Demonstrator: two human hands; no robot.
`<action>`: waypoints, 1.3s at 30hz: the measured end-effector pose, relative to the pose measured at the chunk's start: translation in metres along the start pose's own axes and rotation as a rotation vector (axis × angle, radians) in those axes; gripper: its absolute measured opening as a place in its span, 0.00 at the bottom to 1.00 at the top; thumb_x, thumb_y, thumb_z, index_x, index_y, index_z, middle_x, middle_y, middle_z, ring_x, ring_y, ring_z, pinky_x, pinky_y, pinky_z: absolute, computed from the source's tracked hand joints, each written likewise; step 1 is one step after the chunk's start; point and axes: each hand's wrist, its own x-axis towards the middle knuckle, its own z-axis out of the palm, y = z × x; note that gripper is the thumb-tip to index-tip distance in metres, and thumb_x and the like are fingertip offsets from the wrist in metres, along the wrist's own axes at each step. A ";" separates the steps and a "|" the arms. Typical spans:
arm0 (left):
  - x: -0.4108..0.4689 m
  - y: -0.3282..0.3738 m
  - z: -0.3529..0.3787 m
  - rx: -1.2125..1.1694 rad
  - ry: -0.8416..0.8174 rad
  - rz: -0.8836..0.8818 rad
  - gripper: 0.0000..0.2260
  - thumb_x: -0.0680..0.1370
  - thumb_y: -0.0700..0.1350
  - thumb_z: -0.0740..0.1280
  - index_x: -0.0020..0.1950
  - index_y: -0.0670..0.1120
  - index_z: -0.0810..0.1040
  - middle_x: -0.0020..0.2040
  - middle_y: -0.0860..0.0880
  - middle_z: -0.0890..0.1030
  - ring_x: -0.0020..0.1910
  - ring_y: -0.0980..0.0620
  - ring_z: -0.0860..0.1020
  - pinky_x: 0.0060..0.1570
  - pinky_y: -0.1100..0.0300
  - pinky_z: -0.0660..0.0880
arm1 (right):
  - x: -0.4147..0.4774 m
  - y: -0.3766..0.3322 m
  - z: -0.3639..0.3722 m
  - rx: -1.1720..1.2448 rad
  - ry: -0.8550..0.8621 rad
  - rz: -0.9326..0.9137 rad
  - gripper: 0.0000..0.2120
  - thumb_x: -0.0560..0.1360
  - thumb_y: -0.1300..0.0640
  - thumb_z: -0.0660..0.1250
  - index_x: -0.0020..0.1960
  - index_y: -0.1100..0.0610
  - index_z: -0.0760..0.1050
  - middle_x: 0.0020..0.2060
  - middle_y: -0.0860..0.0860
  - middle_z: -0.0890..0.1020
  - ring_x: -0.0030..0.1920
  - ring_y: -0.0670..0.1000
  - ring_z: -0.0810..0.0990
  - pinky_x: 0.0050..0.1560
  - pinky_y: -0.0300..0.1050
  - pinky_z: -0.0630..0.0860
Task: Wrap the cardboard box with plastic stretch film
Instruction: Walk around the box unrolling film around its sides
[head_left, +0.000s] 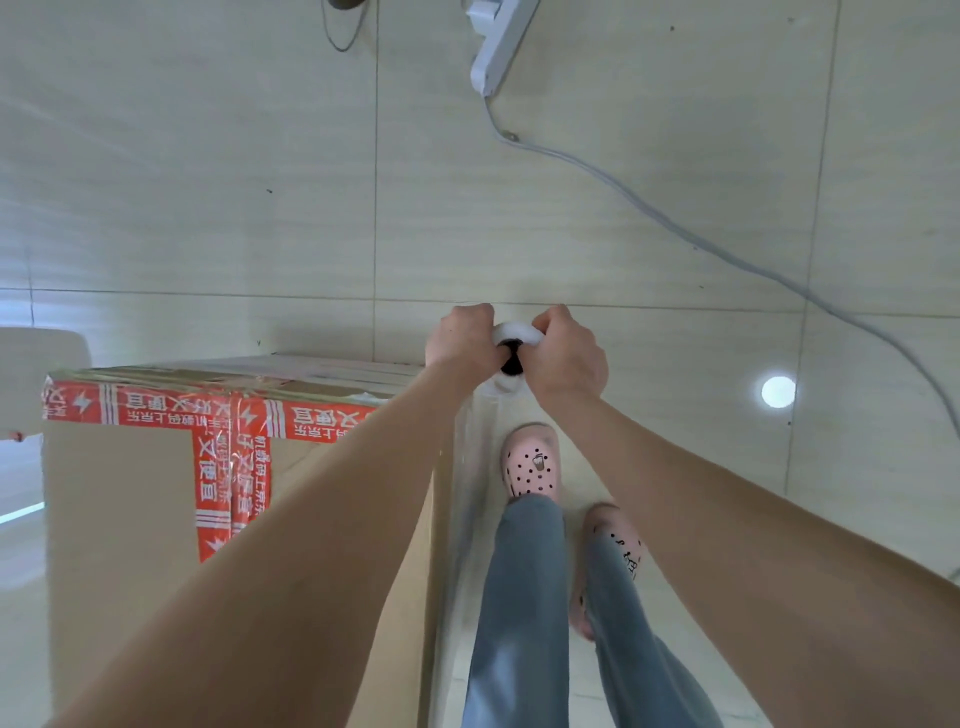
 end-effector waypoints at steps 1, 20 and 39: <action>0.001 -0.005 -0.003 0.000 -0.007 -0.015 0.08 0.72 0.46 0.67 0.42 0.45 0.69 0.45 0.44 0.76 0.44 0.43 0.76 0.35 0.57 0.68 | 0.000 -0.002 0.003 0.021 -0.027 0.019 0.12 0.71 0.57 0.63 0.54 0.52 0.70 0.44 0.48 0.76 0.40 0.53 0.72 0.38 0.43 0.65; 0.032 -0.011 -0.023 0.282 -0.015 0.219 0.10 0.74 0.39 0.60 0.53 0.46 0.75 0.48 0.47 0.77 0.41 0.47 0.72 0.36 0.57 0.66 | 0.008 -0.030 0.021 0.099 -0.114 0.103 0.12 0.72 0.56 0.64 0.55 0.52 0.72 0.43 0.48 0.73 0.41 0.52 0.72 0.36 0.42 0.65; 0.050 -0.037 -0.065 0.132 -0.046 0.093 0.19 0.74 0.42 0.65 0.65 0.48 0.70 0.56 0.47 0.75 0.54 0.44 0.77 0.40 0.56 0.70 | 0.033 -0.093 0.026 0.156 -0.225 0.011 0.12 0.72 0.60 0.62 0.54 0.53 0.75 0.48 0.53 0.81 0.45 0.56 0.79 0.46 0.55 0.80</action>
